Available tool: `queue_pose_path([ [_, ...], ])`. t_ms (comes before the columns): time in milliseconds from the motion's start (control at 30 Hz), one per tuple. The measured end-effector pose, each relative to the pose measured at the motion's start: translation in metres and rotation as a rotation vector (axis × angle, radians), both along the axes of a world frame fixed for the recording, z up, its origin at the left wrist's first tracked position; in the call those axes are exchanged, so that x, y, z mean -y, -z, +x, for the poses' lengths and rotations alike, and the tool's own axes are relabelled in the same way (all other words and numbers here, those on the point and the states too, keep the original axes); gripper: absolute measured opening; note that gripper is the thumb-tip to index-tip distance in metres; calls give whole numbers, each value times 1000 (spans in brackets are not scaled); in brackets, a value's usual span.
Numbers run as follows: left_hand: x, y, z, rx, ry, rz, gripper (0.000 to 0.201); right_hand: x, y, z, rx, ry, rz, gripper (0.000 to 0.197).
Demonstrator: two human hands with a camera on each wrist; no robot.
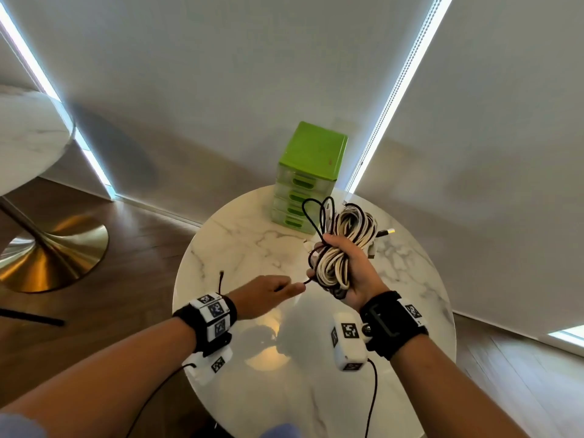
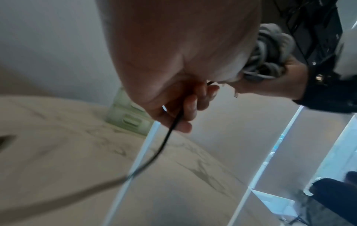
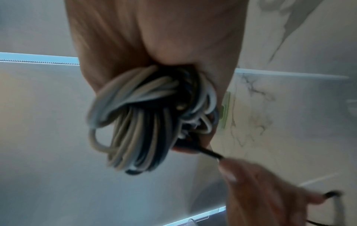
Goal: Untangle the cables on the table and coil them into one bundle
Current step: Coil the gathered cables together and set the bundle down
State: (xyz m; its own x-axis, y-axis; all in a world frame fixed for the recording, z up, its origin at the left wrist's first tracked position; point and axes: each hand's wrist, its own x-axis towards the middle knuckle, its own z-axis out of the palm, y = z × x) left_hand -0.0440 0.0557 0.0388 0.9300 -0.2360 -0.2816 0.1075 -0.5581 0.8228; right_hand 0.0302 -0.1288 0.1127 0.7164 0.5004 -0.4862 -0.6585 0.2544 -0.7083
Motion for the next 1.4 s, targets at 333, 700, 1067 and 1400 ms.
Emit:
queue_pose_path([
  [333, -63, -15, 25, 571, -46, 395, 57, 27, -4, 4, 344, -151, -381, 26],
  [700, 23, -59, 35, 74, -578, -851, 12, 6, 8, -14, 436, -136, -350, 35],
  [1067, 38, -79, 51, -36, -836, -1087, 25, -5, 3, -4, 537, -235, -476, 38],
  [1400, 50, -85, 53, -83, -832, -1033, 20, -13, 10, -9, 446, -311, -458, 29],
])
